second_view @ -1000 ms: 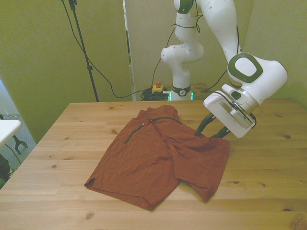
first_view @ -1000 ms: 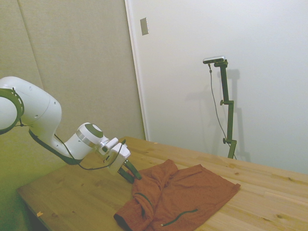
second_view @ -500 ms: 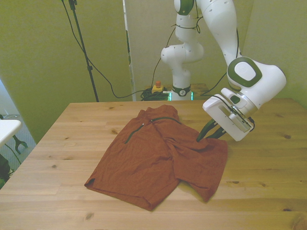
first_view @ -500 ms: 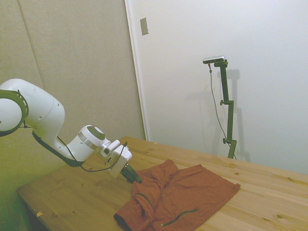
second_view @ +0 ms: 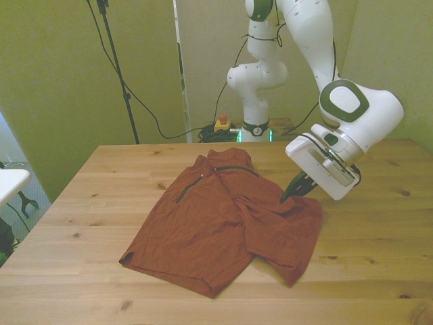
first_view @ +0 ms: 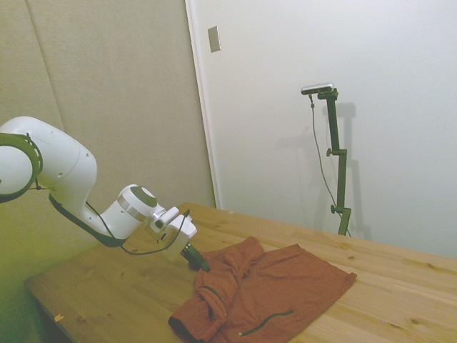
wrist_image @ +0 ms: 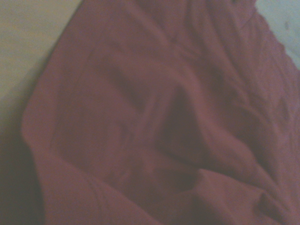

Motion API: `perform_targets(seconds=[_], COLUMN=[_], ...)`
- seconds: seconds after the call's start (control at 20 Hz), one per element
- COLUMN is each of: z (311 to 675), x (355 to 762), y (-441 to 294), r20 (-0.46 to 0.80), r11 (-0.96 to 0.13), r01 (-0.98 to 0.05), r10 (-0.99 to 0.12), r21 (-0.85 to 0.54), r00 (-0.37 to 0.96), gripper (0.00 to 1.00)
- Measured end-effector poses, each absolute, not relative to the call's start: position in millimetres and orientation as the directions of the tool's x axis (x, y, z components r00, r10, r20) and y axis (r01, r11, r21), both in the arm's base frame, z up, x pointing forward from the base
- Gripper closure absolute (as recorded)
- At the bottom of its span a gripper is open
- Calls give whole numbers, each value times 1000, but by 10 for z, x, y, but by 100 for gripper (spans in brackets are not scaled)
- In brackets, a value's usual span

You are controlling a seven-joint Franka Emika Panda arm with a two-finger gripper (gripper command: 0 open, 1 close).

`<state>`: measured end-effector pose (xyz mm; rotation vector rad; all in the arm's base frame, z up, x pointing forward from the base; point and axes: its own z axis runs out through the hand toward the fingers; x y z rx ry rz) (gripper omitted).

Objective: Fold the shorts

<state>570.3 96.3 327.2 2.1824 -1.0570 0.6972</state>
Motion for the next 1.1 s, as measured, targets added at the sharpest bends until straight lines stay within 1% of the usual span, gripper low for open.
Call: perform_targets(seconds=[0.2, 0.35, 0.45, 0.65, 0.85, 1.1], z=[3813, 4098, 4167, 4145, 4235, 4315], x=[5690, 5642, 5634, 5626, 5555, 5449], y=[510, -15, -378, -1022, -1635, -2110], r20=[707, 700, 689, 655, 621, 588], r11=[-454, -411, -386, -336, -300, -259], r01=[-870, -900, -915, -937, -953, -966], r10=[-550, -601, -631, -689, -740, -782], r21=[194, 141, 120, 90, 36, -4], r00=[445, 384, 357, 310, 257, 208], gripper=[100, 100, 100, 100, 100, 100])
